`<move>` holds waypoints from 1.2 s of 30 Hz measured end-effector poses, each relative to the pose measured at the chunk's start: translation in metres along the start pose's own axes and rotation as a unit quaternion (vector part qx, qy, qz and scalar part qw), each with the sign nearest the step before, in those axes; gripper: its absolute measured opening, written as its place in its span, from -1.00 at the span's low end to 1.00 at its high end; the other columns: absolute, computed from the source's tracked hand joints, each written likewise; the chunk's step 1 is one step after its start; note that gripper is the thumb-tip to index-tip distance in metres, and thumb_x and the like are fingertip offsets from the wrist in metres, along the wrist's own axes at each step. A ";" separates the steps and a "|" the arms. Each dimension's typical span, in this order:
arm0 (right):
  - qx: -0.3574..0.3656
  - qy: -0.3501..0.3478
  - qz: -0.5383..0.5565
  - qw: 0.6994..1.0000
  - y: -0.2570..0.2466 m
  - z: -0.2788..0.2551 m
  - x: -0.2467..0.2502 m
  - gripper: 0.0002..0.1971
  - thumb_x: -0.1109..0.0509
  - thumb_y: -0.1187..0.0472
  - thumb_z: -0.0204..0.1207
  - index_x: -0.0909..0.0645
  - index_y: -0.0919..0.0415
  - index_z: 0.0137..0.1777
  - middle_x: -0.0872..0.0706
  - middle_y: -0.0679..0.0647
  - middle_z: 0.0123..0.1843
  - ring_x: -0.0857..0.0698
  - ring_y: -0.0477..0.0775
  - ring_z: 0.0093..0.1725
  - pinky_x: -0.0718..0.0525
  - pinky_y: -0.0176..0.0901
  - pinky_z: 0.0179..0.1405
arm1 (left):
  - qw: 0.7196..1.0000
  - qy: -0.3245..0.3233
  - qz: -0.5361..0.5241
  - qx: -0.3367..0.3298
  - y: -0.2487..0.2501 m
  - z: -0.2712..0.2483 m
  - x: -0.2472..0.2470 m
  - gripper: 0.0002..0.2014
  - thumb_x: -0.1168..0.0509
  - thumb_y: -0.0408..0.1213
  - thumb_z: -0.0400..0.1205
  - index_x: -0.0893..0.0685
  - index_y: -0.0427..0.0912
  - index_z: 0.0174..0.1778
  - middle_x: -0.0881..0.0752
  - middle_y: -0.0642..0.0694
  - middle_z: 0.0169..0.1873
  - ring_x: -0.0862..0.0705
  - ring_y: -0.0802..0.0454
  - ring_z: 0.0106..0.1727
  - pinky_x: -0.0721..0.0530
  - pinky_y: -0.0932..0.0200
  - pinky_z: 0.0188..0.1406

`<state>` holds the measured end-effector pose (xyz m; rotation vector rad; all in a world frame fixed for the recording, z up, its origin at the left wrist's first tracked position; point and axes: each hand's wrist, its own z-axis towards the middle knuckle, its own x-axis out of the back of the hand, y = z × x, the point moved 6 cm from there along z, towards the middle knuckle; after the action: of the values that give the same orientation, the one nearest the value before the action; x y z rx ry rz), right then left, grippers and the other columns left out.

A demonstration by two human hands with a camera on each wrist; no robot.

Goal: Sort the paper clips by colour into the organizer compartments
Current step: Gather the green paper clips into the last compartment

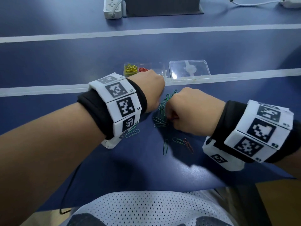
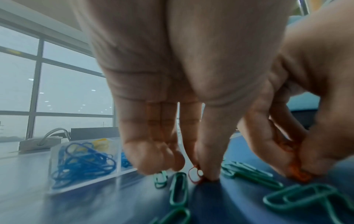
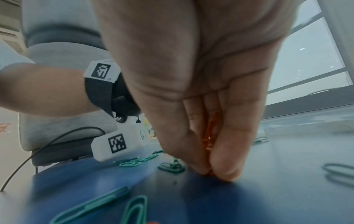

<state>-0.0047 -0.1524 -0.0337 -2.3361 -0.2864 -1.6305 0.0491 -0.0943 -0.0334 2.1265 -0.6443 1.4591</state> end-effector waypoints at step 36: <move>-0.122 -0.010 0.181 0.976 0.041 -0.034 0.022 -0.84 -0.39 0.18 0.31 -0.78 0.01 -0.17 -0.71 -0.20 -0.45 -0.67 -0.22 -0.40 -0.53 -0.58 -0.27 | 0.975 0.156 -0.134 0.086 -0.058 0.031 0.047 -0.74 -0.29 -0.49 0.51 -0.81 -0.16 -0.03 -0.83 -0.22 -0.11 -0.75 -0.10 -0.05 -0.51 0.27 -0.12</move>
<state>-0.0147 -0.2020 -0.0064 -2.3974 0.3374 -1.5312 0.1225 -0.0736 -0.0064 1.9527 -0.1117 1.6906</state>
